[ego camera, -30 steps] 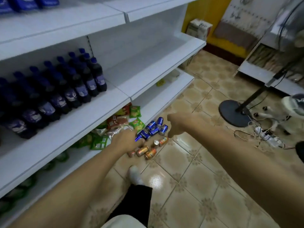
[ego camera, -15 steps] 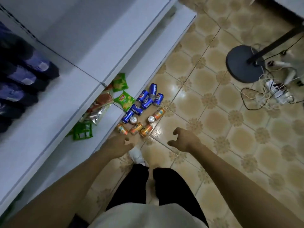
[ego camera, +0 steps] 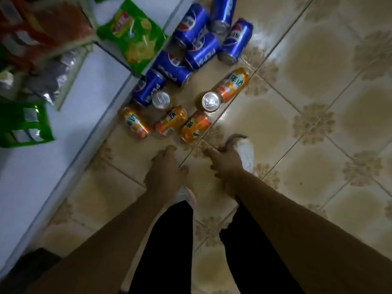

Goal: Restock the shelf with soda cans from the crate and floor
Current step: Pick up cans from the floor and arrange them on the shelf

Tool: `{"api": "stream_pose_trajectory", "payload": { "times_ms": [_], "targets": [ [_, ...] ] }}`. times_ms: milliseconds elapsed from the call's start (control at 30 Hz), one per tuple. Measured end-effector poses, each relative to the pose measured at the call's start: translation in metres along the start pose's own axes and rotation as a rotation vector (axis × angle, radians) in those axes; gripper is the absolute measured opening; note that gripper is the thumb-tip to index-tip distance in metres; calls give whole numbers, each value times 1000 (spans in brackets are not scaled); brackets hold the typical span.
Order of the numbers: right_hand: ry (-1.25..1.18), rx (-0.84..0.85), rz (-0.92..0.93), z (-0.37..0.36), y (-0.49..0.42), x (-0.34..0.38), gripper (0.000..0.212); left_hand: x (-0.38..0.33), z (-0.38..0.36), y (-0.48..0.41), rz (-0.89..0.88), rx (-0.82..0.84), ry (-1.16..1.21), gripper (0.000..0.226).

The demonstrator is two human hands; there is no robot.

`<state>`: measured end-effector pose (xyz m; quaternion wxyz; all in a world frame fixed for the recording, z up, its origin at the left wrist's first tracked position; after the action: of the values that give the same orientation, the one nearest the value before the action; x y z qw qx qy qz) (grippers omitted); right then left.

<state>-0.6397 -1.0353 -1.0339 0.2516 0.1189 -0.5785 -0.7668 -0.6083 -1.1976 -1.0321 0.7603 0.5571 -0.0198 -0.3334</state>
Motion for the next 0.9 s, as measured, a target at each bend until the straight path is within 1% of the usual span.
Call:
{"api": "stream_pose_trajectory", "payload": {
  "times_ms": [33,100,133,167,200,233,267,333,400,500,533,600,633,667,700,733,800,833,900],
  "targets": [
    [-9,-9,18,-8,-25,5,22,7,-15,-27,42,-13,68,67],
    [-30,-26,34,-22,-70,14,26,23,-40,-72,207,-44,344,70],
    [-41,-16,12,-30,-89,17,26,32,-51,-92,276,-72,485,69],
    [-66,-1,-29,-38,-106,18,38,37,-60,-108,301,-91,558,68],
    [-96,7,-67,-46,-120,17,57,42,-68,-123,291,-99,571,68],
    [-122,-5,-87,-52,-131,17,70,45,-73,-135,271,-102,591,68],
    [-150,-12,-101,-57,-139,17,78,48,-77,-145,258,-117,634,69],
    [-230,-41,-103,-63,-155,20,84,50,-83,-158,252,-135,723,71],
    [-277,-68,-106,-65,-165,26,83,48,-87,-162,255,-123,809,70],
    [-334,-13,-146,-67,-174,34,79,46,-93,-161,249,-105,863,49],
    [-346,14,-155,-66,-175,36,72,45,-93,-159,249,-98,889,46],
    [-307,58,-142,-61,-173,37,47,41,-94,-154,272,-77,924,40],
    [-285,67,-134,-57,-171,36,41,39,-93,-149,289,-77,939,34],
    [-270,70,-131,-53,-164,34,43,36,-91,-141,321,-88,976,32],
    [-247,74,-131,-49,-157,32,48,34,-90,-131,366,-93,1001,36],
    [-205,87,-135,-45,-148,29,53,31,-88,-120,406,-84,1015,47],
    [-186,147,-158,-32,-113,25,54,20,-79,-87,469,-18,1024,67],
    [-215,188,-189,-24,-92,22,53,13,-73,-69,496,29,1043,70],
    [-271,270,-236,-6,-44,17,50,-2,-60,-30,520,130,1137,64]
  ]
}}
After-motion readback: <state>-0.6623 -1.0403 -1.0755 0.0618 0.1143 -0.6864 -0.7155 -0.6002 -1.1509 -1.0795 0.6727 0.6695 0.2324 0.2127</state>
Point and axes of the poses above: each hand's wrist, its own y-axis away from the middle knuckle, its own z-axis out of the back of the hand, x = y × z, the point moved 4 cm from there along -y, towards the middle knuckle, and after that the axes turned 11 degrees about y, right-handed, at the moved point
